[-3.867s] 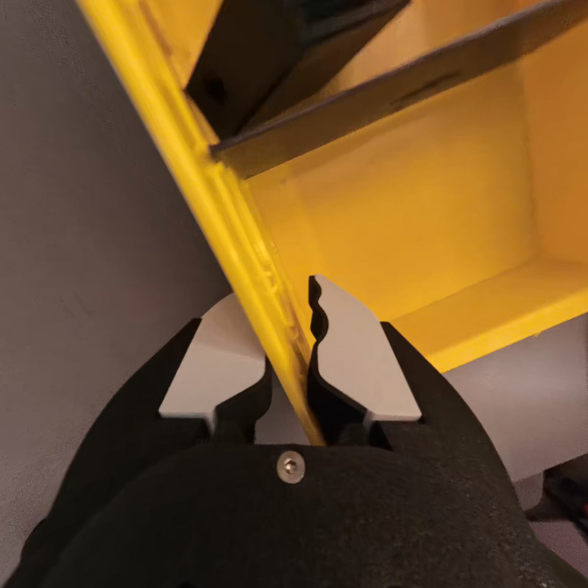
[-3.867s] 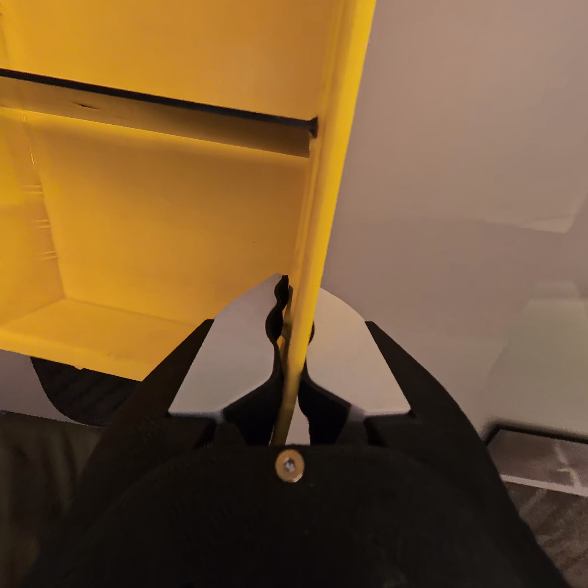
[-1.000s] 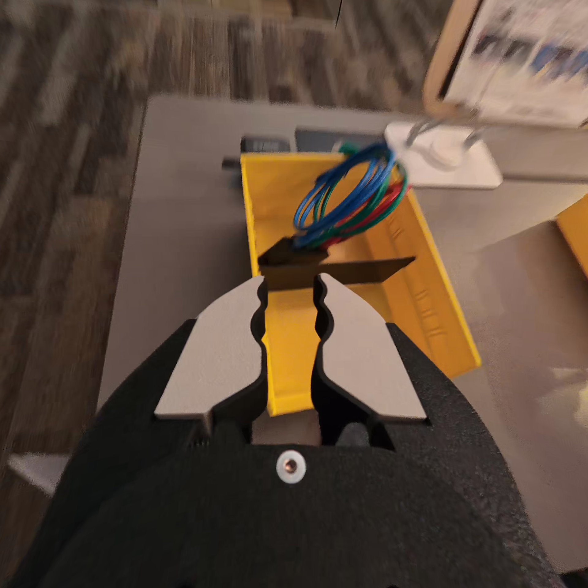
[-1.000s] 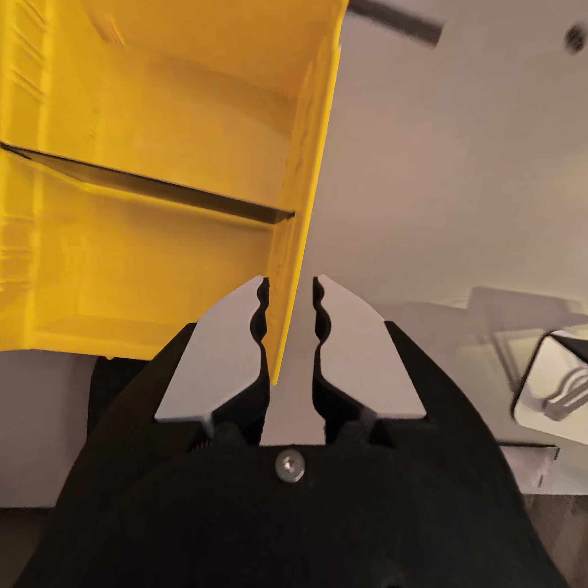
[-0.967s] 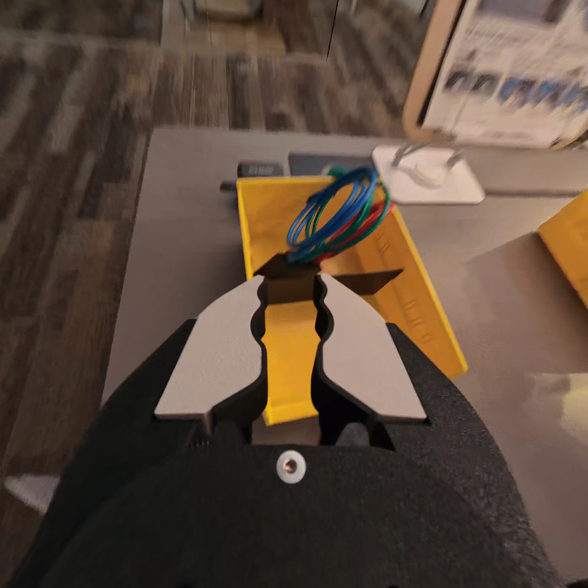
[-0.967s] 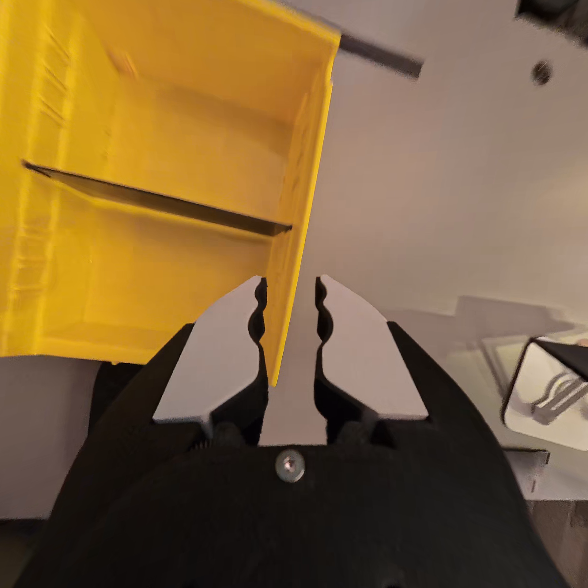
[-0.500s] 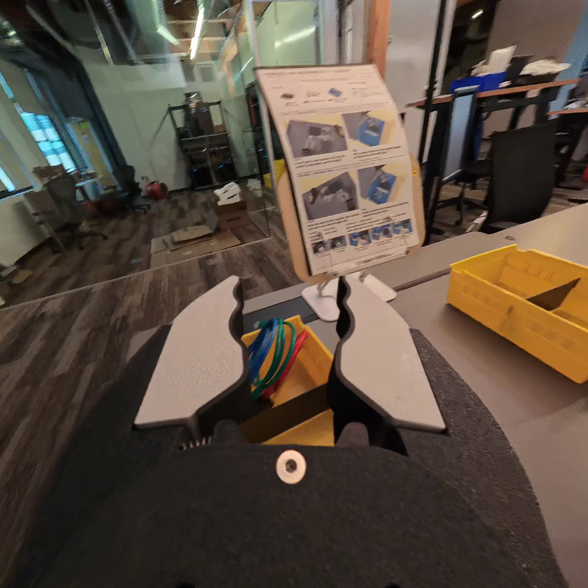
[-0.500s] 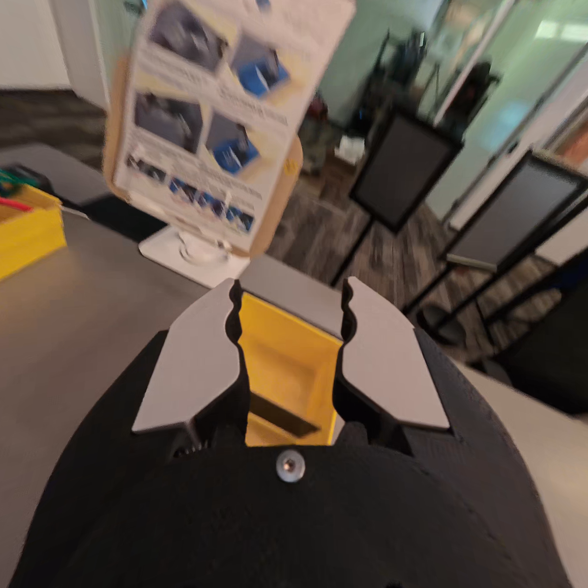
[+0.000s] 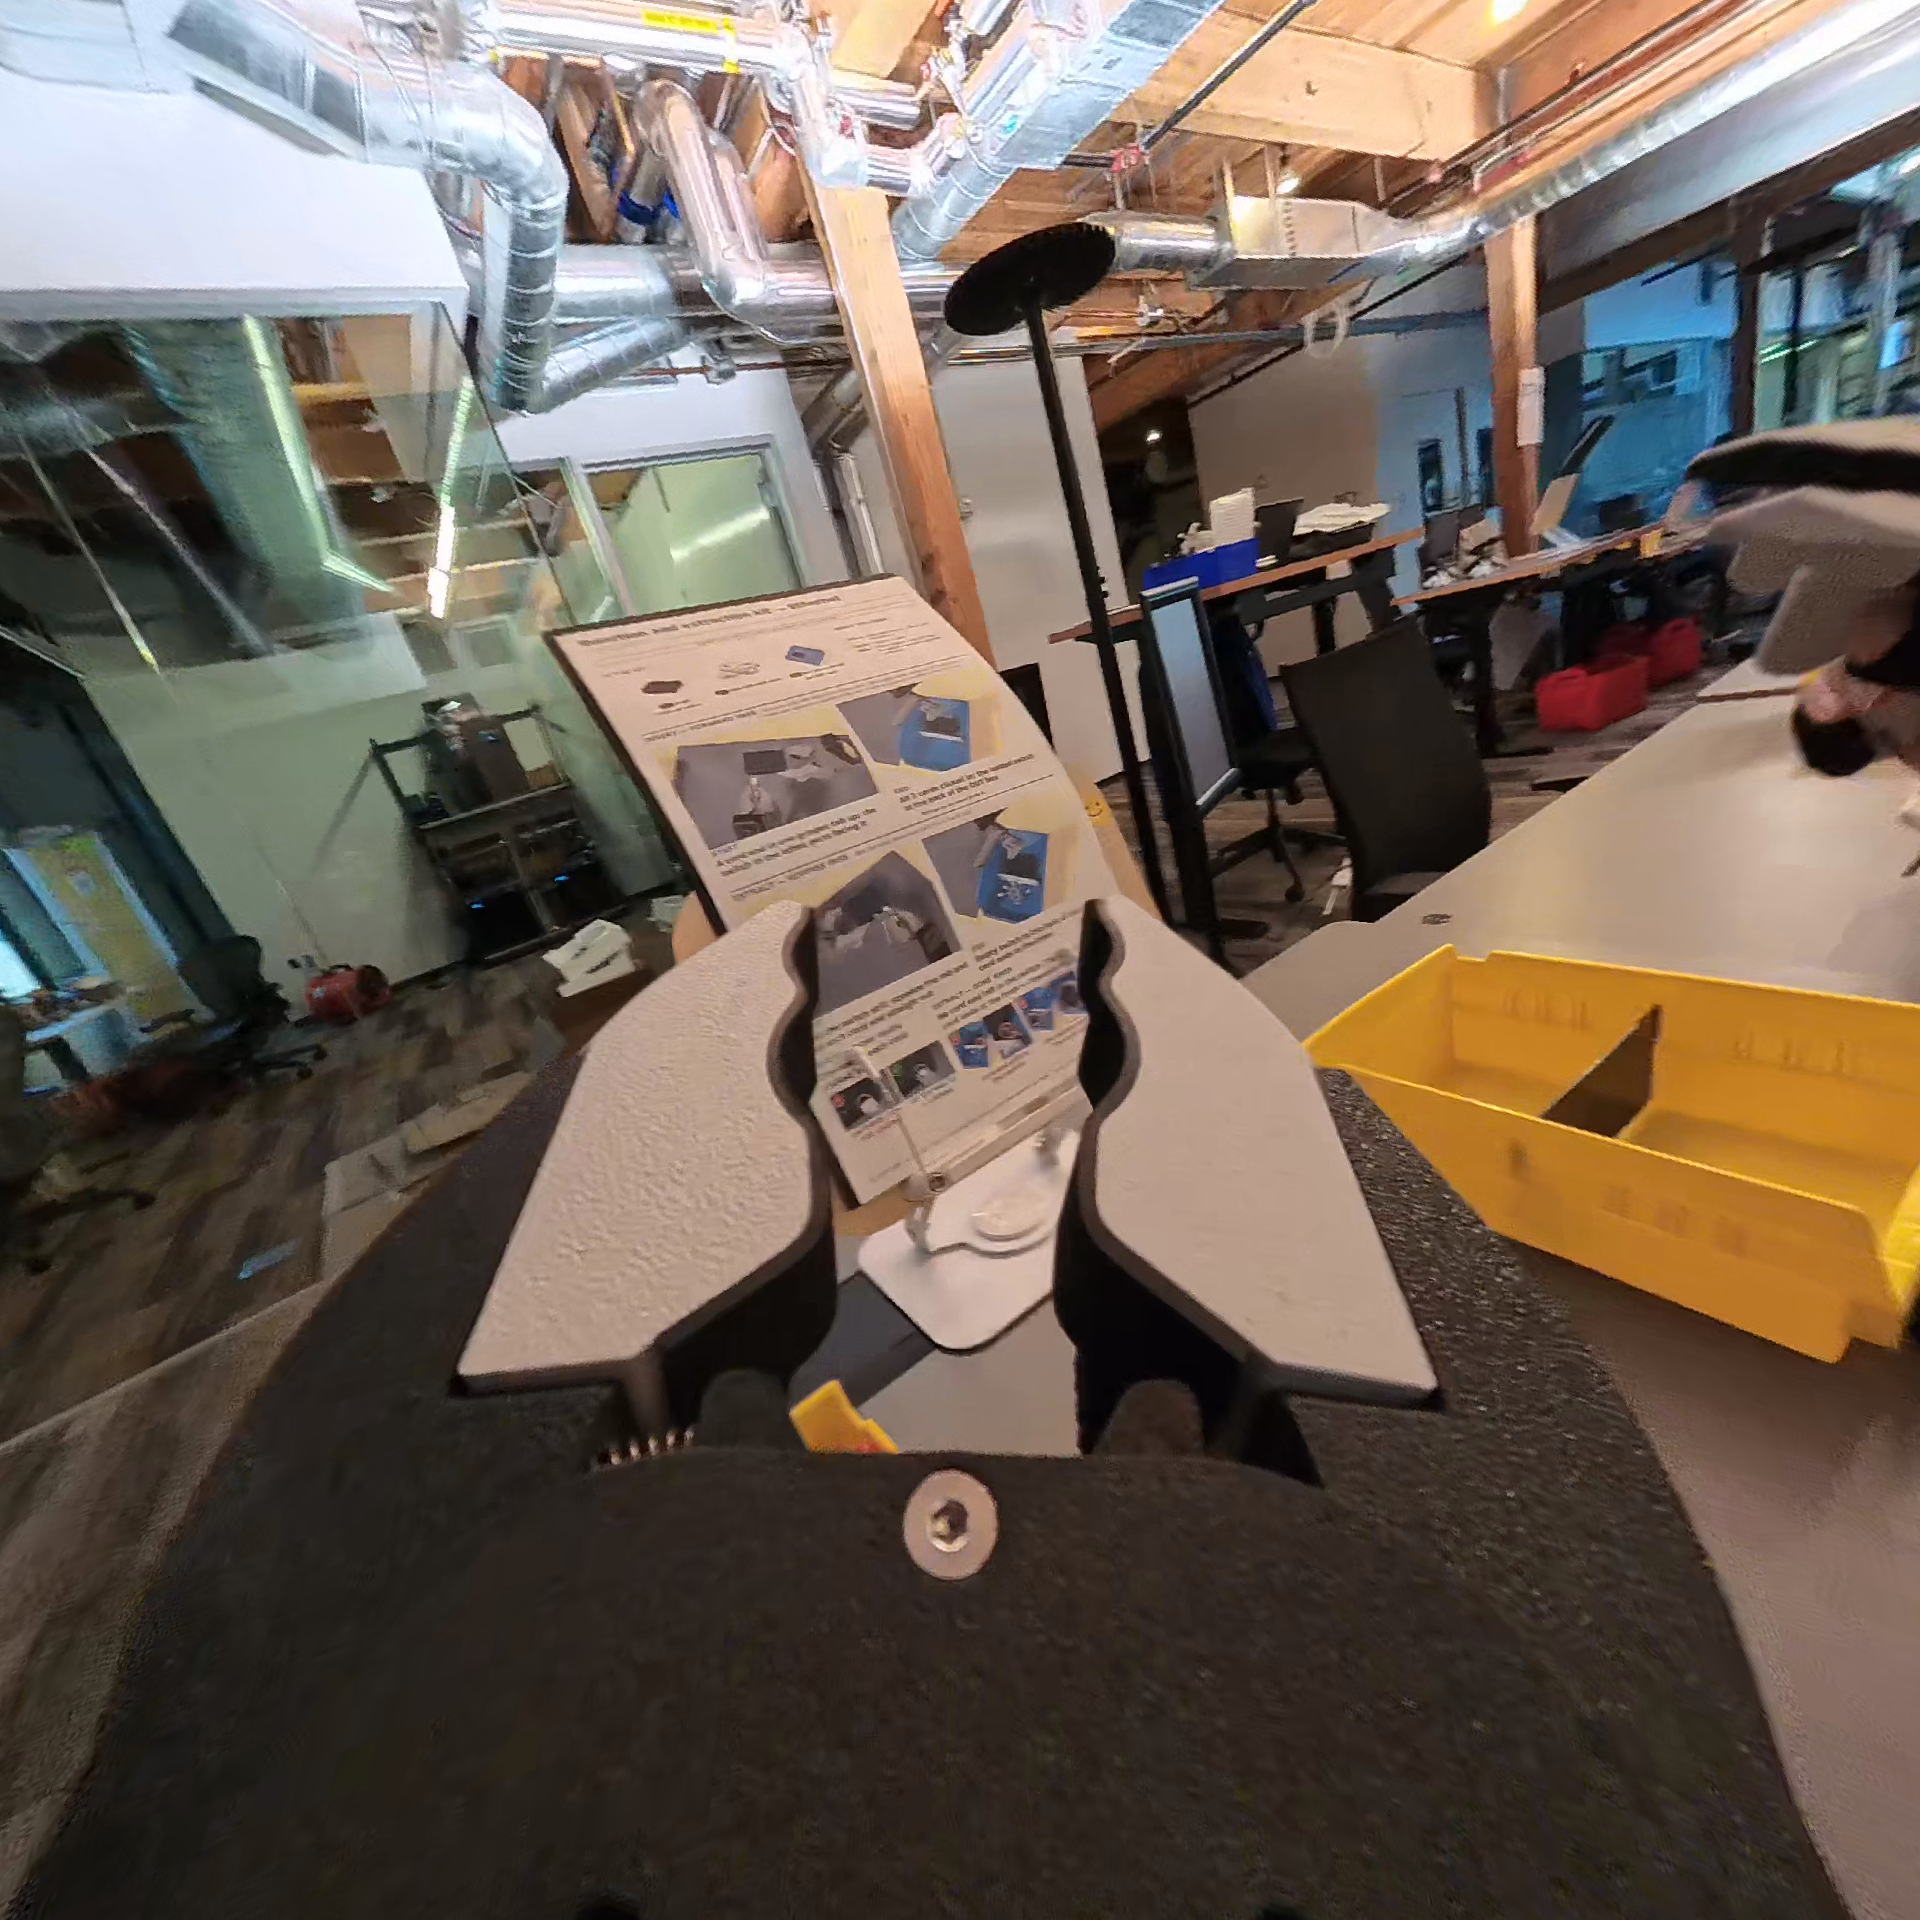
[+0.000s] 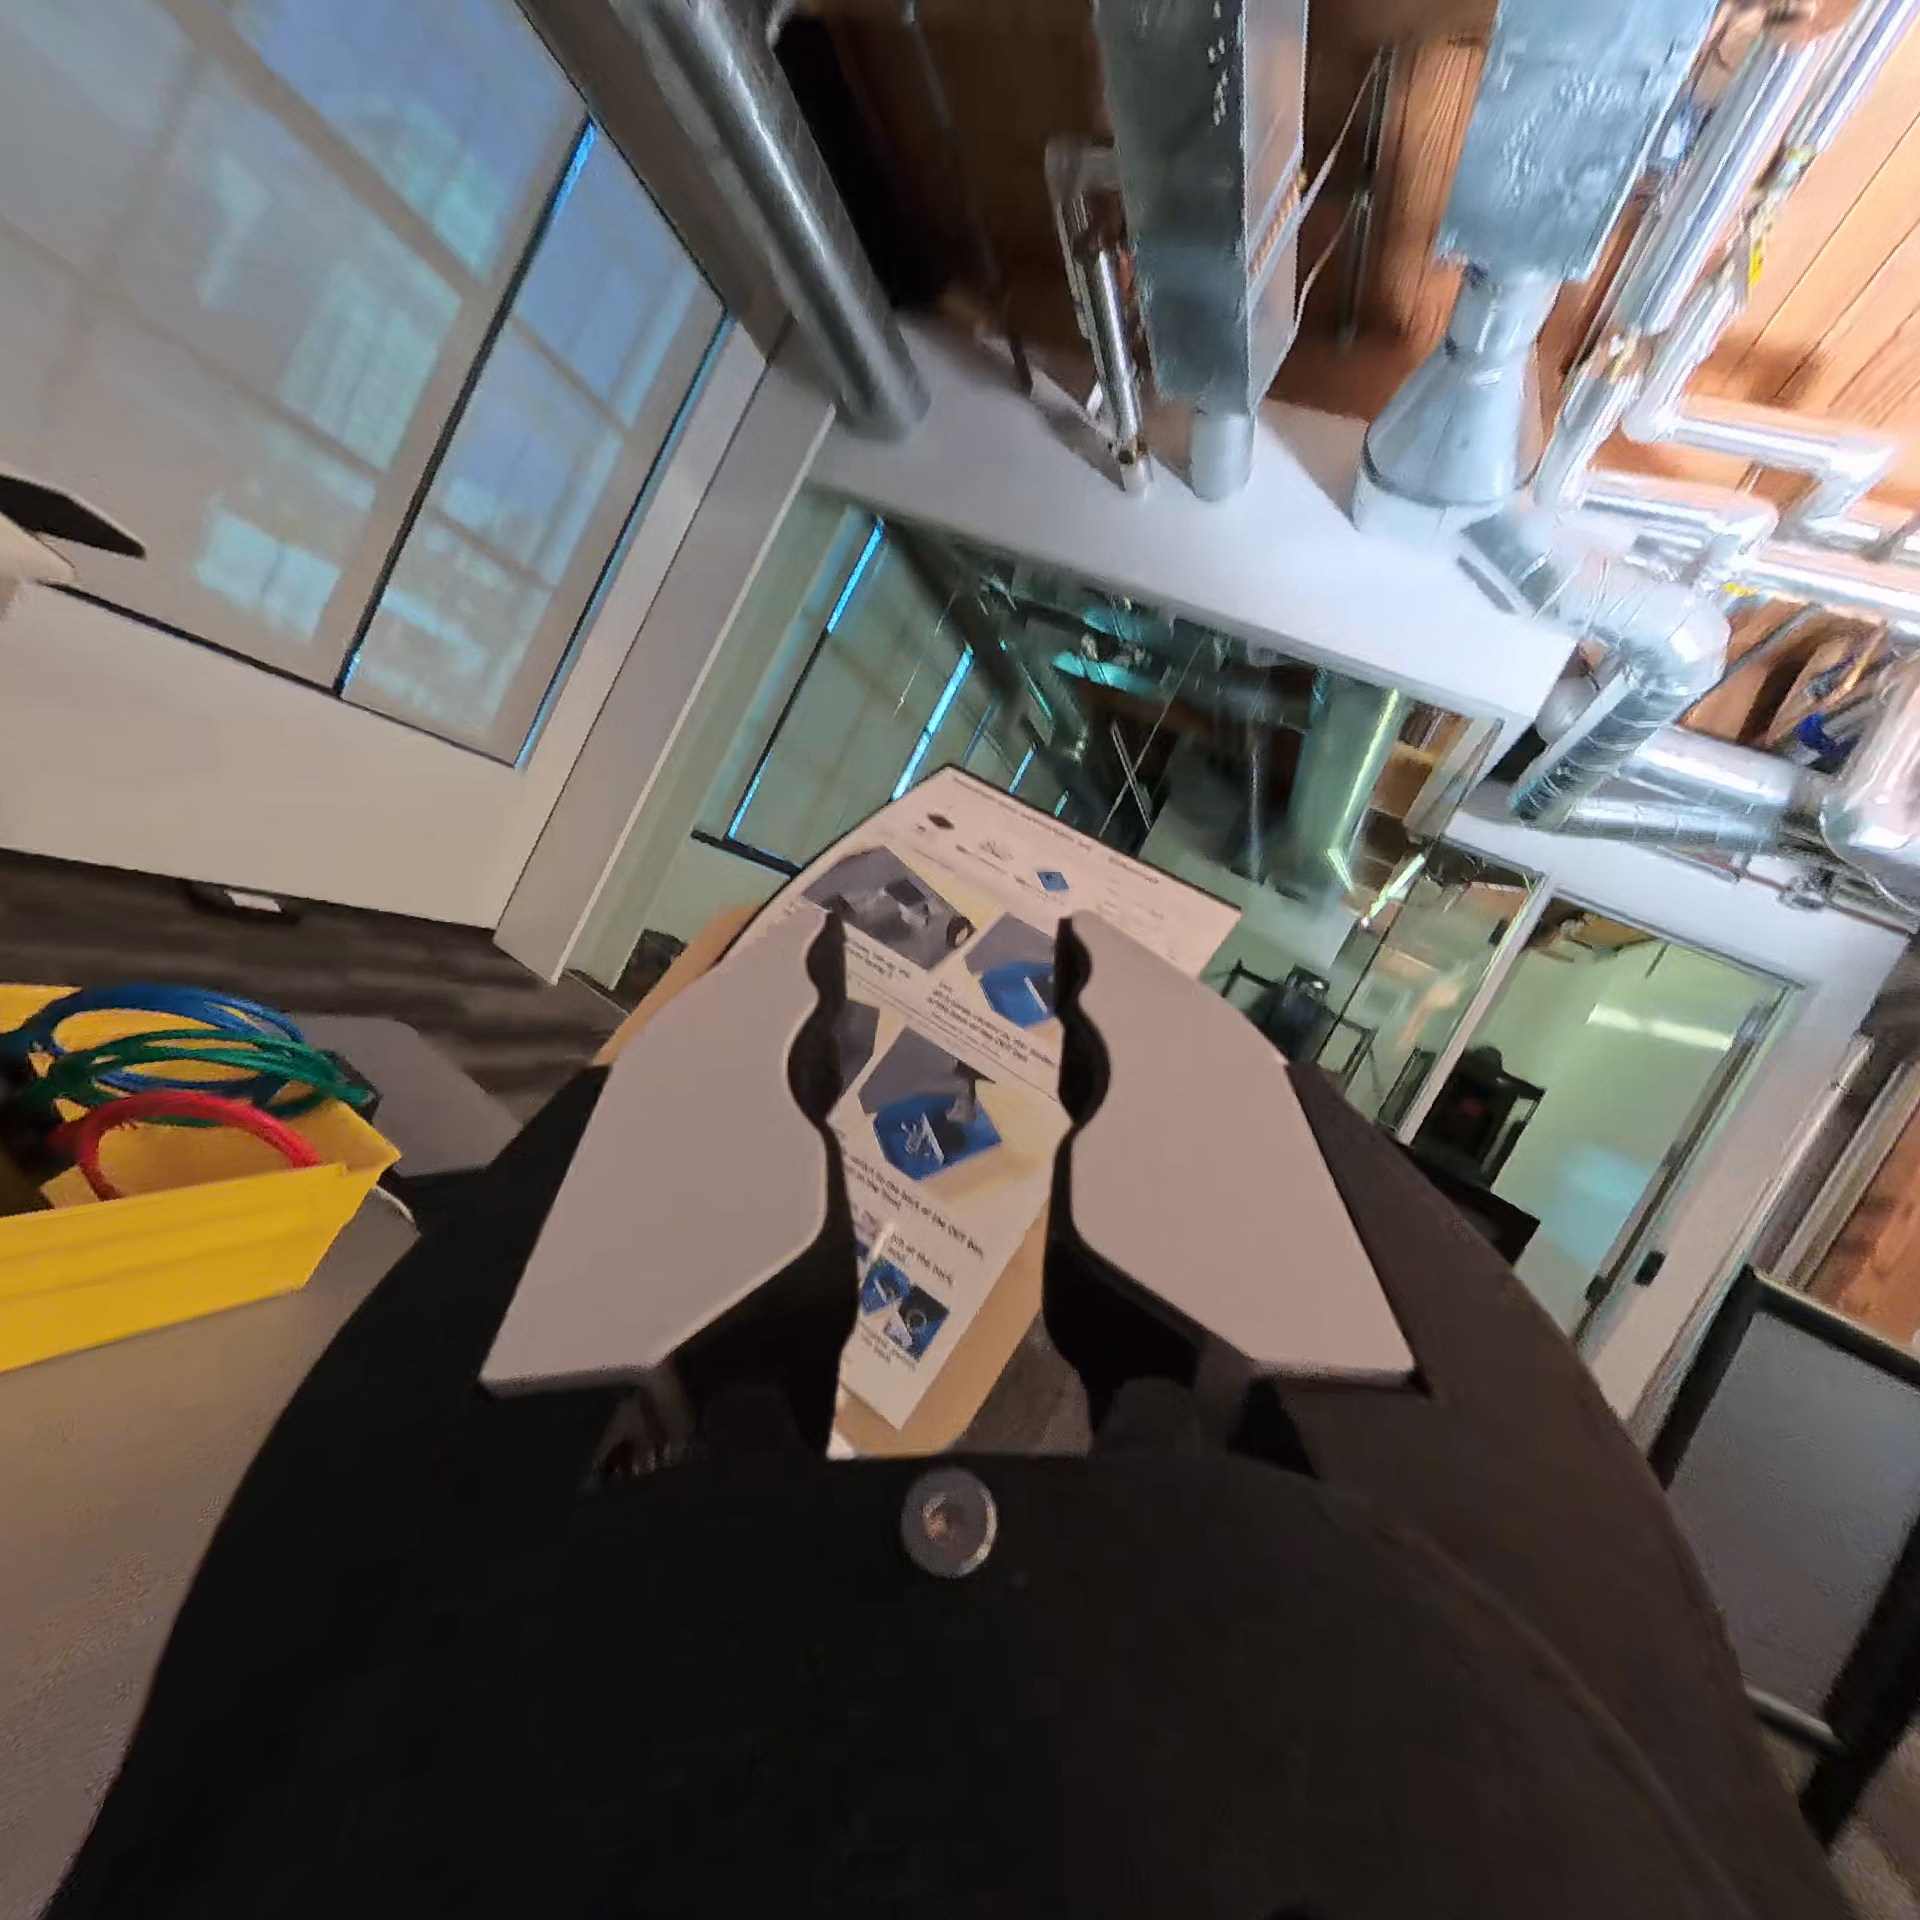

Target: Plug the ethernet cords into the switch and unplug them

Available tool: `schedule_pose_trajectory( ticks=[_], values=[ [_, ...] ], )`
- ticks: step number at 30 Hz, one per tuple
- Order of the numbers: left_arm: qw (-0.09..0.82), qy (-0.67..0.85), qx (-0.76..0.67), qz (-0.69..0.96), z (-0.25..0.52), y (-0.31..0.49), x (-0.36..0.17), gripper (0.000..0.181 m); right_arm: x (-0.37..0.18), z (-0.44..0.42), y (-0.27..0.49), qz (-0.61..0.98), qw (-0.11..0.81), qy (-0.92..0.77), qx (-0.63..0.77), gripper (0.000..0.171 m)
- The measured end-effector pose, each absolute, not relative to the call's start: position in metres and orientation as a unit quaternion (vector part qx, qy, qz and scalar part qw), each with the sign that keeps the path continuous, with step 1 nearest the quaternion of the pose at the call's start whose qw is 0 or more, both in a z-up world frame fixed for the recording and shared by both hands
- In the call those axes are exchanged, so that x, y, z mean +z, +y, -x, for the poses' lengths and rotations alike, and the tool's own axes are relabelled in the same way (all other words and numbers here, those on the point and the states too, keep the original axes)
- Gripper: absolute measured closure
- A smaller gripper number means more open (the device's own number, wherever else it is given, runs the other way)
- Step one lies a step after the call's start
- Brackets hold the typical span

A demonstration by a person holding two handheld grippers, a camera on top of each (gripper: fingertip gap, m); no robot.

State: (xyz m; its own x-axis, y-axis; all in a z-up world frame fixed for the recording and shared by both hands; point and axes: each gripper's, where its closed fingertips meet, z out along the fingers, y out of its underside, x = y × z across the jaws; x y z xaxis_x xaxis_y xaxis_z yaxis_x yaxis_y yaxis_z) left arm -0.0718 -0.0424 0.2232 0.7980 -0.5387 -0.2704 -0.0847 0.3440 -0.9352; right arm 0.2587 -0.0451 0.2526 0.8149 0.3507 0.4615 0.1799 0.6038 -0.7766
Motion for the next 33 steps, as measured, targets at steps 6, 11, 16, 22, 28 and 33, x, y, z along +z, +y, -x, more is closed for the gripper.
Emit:
schedule_pose_trajectory(
  ticks=[6, 11, 16, 22, 28, 33],
  values=[
    [0.726, 0.302, -0.104, 0.608, 0.078, -0.015, 0.176, 0.15, 0.212, -0.235, -0.012, 0.493, 0.804, -0.311, 0.118, 0.128],
    [0.703, 0.251, -0.076, 0.661, 0.085, 0.015, 0.159, 0.152, 0.169, -0.209, 0.033, 0.56, 0.754, -0.312, 0.141, 0.138],
    [0.687, 0.24, -0.138, 0.672, 0.053, 0.017, 0.151, 0.154, 0.164, -0.201, 0.039, 0.552, 0.762, -0.291, 0.175, 0.151],
    [0.709, 0.248, -0.194, 0.632, 0.019, 0.009, 0.158, 0.151, 0.165, -0.193, 0.024, 0.571, 0.701, -0.271, 0.33, 0.15],
    [0.685, 0.268, -0.218, 0.641, 0.006, 0.011, 0.146, 0.149, 0.172, -0.196, 0.015, 0.549, 0.644, -0.247, 0.471, 0.166],
    [0.679, 0.273, -0.241, 0.638, 0.01, -0.001, 0.154, 0.149, 0.166, -0.199, 0.02, 0.563, 0.665, -0.257, 0.418, 0.164]
  ],
)
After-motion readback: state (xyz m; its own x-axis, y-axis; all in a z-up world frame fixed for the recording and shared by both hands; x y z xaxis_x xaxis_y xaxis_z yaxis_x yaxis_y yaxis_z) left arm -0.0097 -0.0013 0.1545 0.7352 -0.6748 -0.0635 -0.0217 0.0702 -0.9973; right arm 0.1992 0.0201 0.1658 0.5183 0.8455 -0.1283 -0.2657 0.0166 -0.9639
